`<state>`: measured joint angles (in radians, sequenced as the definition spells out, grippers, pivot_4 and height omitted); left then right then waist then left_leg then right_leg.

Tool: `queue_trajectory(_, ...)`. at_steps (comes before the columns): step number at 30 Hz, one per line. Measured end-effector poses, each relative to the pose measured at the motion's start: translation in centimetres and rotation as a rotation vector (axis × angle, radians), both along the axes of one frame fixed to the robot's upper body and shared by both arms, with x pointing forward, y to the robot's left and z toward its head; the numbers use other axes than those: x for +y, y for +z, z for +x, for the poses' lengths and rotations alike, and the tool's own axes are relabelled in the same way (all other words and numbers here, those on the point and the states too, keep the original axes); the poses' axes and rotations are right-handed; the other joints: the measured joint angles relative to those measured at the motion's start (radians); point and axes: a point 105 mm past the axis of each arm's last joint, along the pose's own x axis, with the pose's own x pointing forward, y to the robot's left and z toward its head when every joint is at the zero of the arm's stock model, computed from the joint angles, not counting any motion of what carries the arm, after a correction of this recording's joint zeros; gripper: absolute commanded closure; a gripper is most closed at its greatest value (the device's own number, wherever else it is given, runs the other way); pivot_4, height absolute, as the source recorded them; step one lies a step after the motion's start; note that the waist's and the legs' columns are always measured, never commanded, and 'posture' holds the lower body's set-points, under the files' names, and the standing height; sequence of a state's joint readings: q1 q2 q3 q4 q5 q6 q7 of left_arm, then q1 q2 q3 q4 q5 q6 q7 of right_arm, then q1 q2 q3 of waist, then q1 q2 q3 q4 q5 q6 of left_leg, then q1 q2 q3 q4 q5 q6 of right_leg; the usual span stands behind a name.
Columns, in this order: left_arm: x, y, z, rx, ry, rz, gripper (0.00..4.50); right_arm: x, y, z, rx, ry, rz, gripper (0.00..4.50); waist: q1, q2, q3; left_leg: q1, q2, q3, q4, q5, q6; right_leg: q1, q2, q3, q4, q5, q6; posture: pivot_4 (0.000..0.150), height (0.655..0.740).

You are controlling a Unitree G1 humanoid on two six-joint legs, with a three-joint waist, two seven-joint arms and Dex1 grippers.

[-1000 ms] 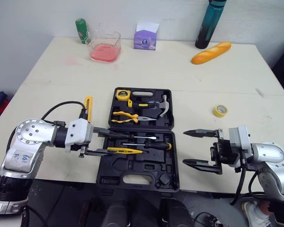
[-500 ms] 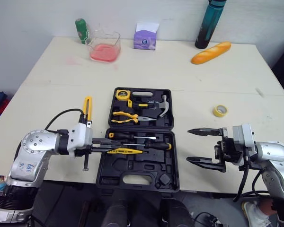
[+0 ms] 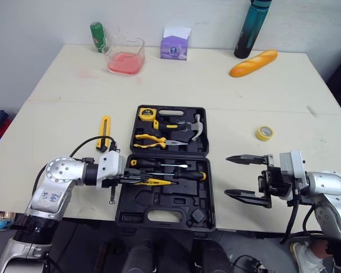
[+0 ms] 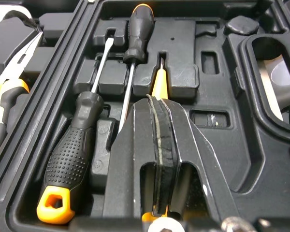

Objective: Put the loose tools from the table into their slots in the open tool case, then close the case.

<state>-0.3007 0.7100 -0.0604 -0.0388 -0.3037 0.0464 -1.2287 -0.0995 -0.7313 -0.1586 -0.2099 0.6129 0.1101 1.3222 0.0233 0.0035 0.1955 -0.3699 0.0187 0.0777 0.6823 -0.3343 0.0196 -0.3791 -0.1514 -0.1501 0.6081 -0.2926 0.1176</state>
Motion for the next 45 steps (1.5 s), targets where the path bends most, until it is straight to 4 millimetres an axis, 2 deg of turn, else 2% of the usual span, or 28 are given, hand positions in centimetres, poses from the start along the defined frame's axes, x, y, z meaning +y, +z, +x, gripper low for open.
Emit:
queue_trajectory(10,0.1,-1.7,0.3,0.032,0.015,0.044,4.47,-0.1,-0.2,-0.1,0.008,-0.003,-0.002,0.0,0.0,0.0,0.0,0.0,0.0,0.0,0.0,0.0,0.0,0.0,0.0,0.0,0.0,0.0,0.0,0.15,0.74)
queue_trajectory(19,0.0,-1.6,1.2,0.043,0.047,0.057,4.47,-0.1,-0.6,-0.3,0.022,-0.01,-0.002,0.0,0.0,0.0,0.0,0.001,0.0,0.0,0.0,0.0,0.0,0.001,0.0,0.0,0.0,0.0,0.0,0.15,0.74)
queue_trajectory(30,-0.2,-1.5,1.1,0.038,0.053,0.061,4.47,-0.1,-0.4,-0.1,0.016,-0.03,-0.003,0.0,0.0,0.001,0.0,0.002,0.0,0.0,0.0,0.0,0.0,0.001,0.0,0.0,0.0,0.0,0.0,0.15,0.74)
queue_trajectory(34,0.3,-1.3,0.6,0.026,0.061,0.017,4.47,-1.1,0.1,0.2,0.002,-0.058,-0.037,0.0,0.0,0.0,0.0,0.0,0.001,0.0,0.0,0.0,0.0,0.001,0.0,0.0,-0.001,0.0,0.0,0.15,0.74)
queue_trajectory(37,0.9,0.3,0.3,-0.022,0.082,-0.048,4.47,-2.6,0.7,0.8,-0.019,-0.112,-0.055,0.0,-0.001,0.0,0.0,0.0,0.001,0.0,0.0,0.0,0.0,0.001,0.0,0.0,-0.001,0.0,0.0,0.15,0.74)
queue_trajectory(38,1.4,1.2,0.3,-0.037,0.106,-0.08,3.86,-3.4,0.9,1.1,-0.026,-0.141,-0.066,0.0,-0.002,0.0,0.0,0.0,0.001,0.0,0.0,0.0,0.0,0.001,0.0,0.0,-0.001,0.0,0.0,0.15,0.74)
queue_trajectory(39,2.2,2.0,0.3,-0.055,0.137,-0.099,3.65,-4.4,1.1,1.4,-0.033,-0.179,-0.081,0.0,-0.002,0.0,0.0,0.0,0.001,0.0,0.0,0.0,0.0,0.001,0.0,0.0,-0.001,0.0,0.0,0.15,0.74)
queue_trajectory(41,3.9,3.1,0.4,-0.088,0.215,-0.123,2.78,-6.2,1.5,1.8,-0.05,-0.244,-0.102,0.0,-0.002,0.0,0.0,0.001,0.001,0.0,0.0,0.0,0.0,0.001,0.0,0.0,-0.001,0.0,0.0,0.15,0.74)
queue_trajectory(45,6.3,3.6,0.3,-0.107,0.333,-0.151,0.93,-8.6,1.5,2.5,-0.085,-0.34,-0.133,0.0,-0.002,0.0,0.0,0.001,0.001,0.0,0.0,0.0,0.0,0.001,0.0,0.0,-0.001,0.0,0.0,0.15,0.74)
